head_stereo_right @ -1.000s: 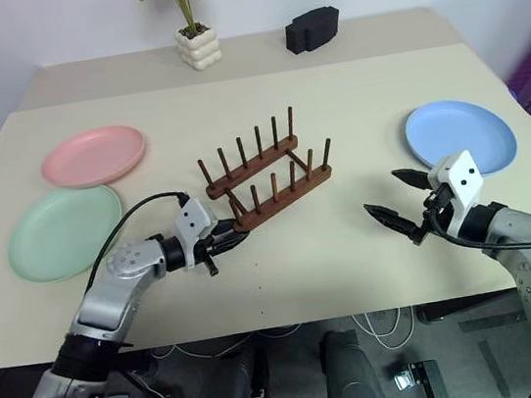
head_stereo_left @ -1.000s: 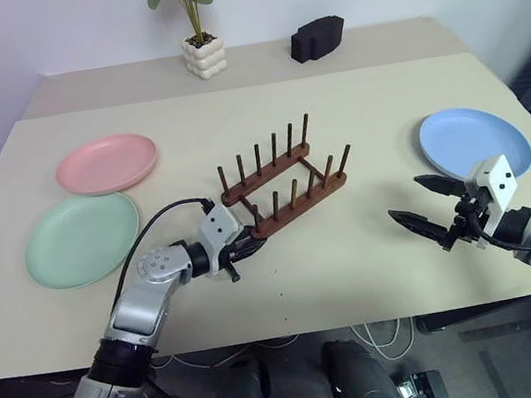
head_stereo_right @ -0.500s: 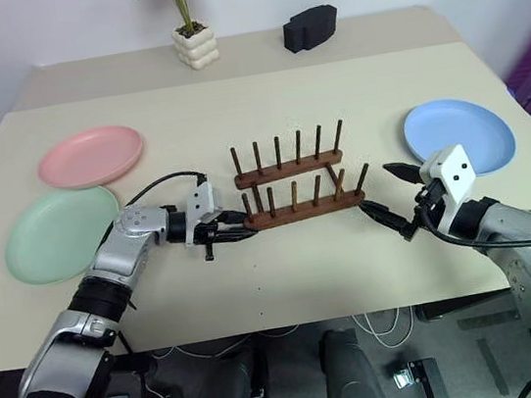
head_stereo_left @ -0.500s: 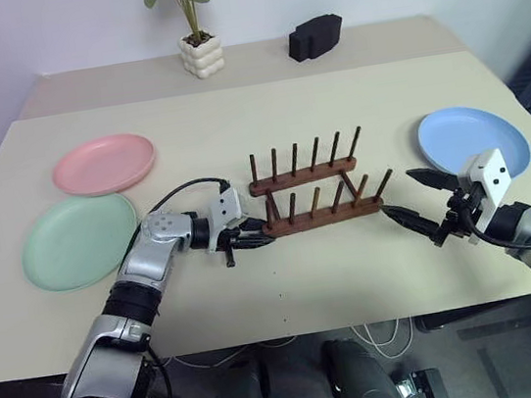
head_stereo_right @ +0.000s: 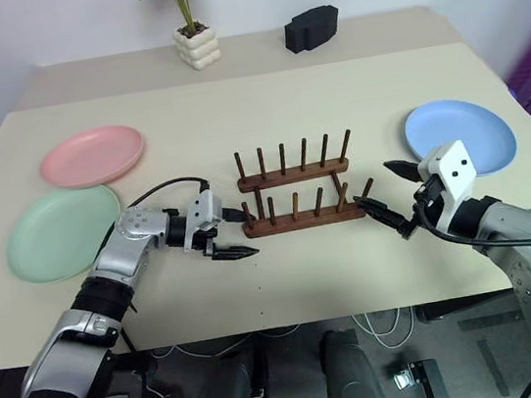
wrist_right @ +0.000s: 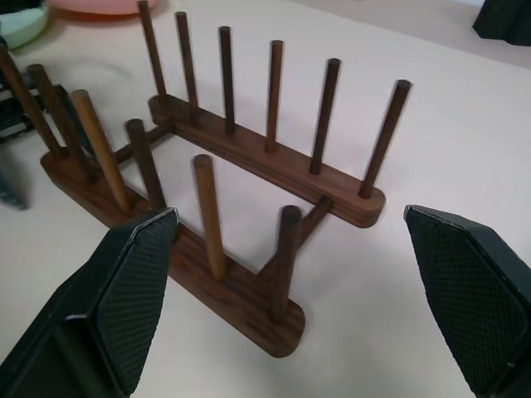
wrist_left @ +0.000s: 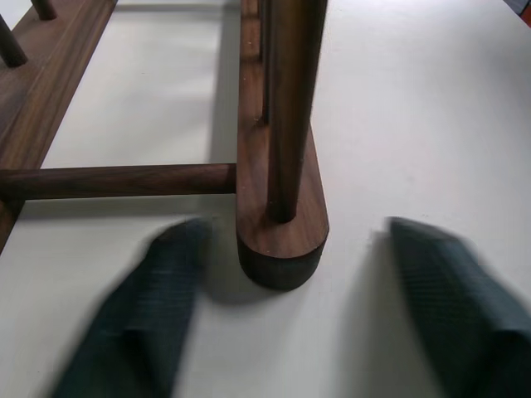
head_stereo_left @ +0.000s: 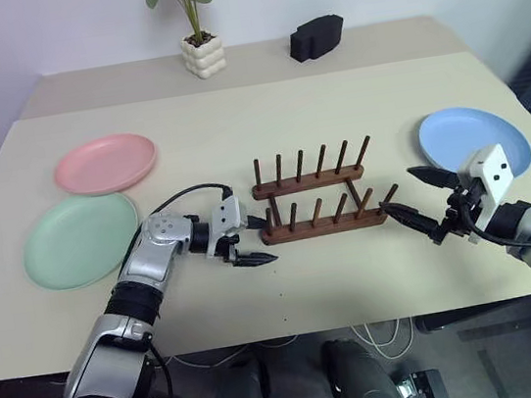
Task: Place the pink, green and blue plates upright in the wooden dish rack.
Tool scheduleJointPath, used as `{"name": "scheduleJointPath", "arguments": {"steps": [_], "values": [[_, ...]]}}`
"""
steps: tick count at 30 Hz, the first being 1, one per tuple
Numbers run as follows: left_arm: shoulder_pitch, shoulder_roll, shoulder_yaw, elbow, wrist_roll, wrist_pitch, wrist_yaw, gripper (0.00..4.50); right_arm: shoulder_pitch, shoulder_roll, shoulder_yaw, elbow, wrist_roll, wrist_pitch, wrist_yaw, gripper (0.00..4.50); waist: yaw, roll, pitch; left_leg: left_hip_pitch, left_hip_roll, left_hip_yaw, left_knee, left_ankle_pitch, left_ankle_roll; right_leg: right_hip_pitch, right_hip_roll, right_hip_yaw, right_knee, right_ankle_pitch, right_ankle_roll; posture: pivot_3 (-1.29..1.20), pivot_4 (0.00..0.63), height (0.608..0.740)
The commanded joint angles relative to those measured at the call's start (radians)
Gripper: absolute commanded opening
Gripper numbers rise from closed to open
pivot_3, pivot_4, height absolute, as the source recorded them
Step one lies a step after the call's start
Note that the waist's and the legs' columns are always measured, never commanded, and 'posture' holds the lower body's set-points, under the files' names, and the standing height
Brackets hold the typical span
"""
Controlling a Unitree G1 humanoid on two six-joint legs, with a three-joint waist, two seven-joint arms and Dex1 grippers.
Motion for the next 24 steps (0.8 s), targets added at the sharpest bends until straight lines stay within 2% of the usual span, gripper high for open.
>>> {"name": "scheduleJointPath", "arguments": {"steps": [1, 9, 14, 17, 18, 20, 22, 23, 24], "values": [[0.101, 0.073, 0.035, -0.111, -0.008, 0.049, 0.004, 4.17, 0.004, -0.041, -0.044, -0.015, -0.002, 0.000, 0.018, 4.50, -0.003, 0.000, 0.000, 0.000, 0.000, 0.000, 0.000, 0.000, 0.000, 0.000, 0.000, 0.000, 0.000, 0.000, 0.000, 0.00, 0.150, 0.733], [0.455, 0.256, 0.143, -0.424, -0.078, 0.169, 0.055, 4.17, 0.049, -0.056, -0.057, 0.041, -0.035, -0.051, 0.069, 4.50, -0.004, 0.002, -0.001, 0.002, 0.002, 0.001, -0.002, 0.000, 0.000, 0.000, 0.000, 0.000, 0.000, -0.002, -0.004, 0.00, 0.150, 0.733], [0.578, 0.304, 0.287, -0.399, -0.094, 0.201, 0.195, 4.17, 0.051, -0.049, -0.023, 0.081, -0.054, -0.085, 0.102, 4.50, -0.005, 0.003, -0.002, 0.004, 0.003, 0.001, -0.002, 0.000, 0.000, 0.002, 0.000, 0.000, 0.000, -0.002, -0.004, 0.00, 0.150, 0.733], [0.575, 0.303, 0.362, -0.386, -0.123, 0.205, 0.256, 3.39, 0.051, -0.062, 0.000, 0.112, -0.060, -0.097, 0.144, 4.50, -0.005, 0.003, -0.002, 0.006, 0.005, 0.001, -0.002, 0.000, 0.000, 0.002, 0.001, 0.000, 0.000, -0.002, -0.004, 0.00, 0.150, 0.733], [0.571, 0.304, 0.383, -0.388, -0.134, 0.204, 0.264, 2.85, 0.058, -0.071, 0.011, 0.123, -0.068, -0.104, 0.164, 4.24, -0.005, 0.003, -0.002, 0.006, 0.005, 0.001, -0.002, 0.000, 0.000, 0.002, 0.001, 0.000, 0.000, -0.002, -0.004, 0.00, 0.150, 0.733], [0.559, 0.310, 0.403, -0.394, -0.151, 0.204, 0.266, 1.81, 0.075, -0.084, 0.031, 0.138, -0.083, -0.118, 0.202, 3.60, -0.004, 0.003, -0.002, 0.006, 0.006, 0.001, -0.002, 0.000, 0.000, 0.001, 0.003, 0.000, 0.000, -0.002, -0.004, 0.00, 0.150, 0.733], [0.546, 0.317, 0.404, -0.412, -0.159, 0.210, 0.259, 0.80, 0.091, -0.089, 0.050, 0.144, -0.094, -0.134, 0.231, 2.69, -0.003, 0.003, -0.002, 0.005, 0.006, 0.001, -0.002, 0.000, 0.000, 0.001, 0.003, 0.000, 0.000, -0.002, -0.004, 0.00, 0.150, 0.733], [0.537, 0.319, 0.400, -0.417, -0.157, 0.210, 0.254, 0.20, 0.094, -0.087, 0.057, 0.145, -0.098, -0.140, 0.238, 2.10, -0.001, 0.002, -0.002, 0.004, 0.005, 0.001, -0.002, 0.000, 0.000, 0.000, 0.003, 0.000, 0.000, -0.002, -0.005, 0.00, 0.150, 0.733], [0.527, 0.321, 0.394, -0.418, -0.153, 0.210, 0.251, 0.00, 0.093, -0.082, 0.063, 0.146, -0.100, -0.144, 0.241, 1.58, 0.000, 0.002, -0.002, 0.003, 0.005, 0.001, -0.002, 0.000, 0.000, 0.000, 0.002, 0.000, 0.000, -0.001, -0.006, 0.00, 0.150, 0.733]]}}
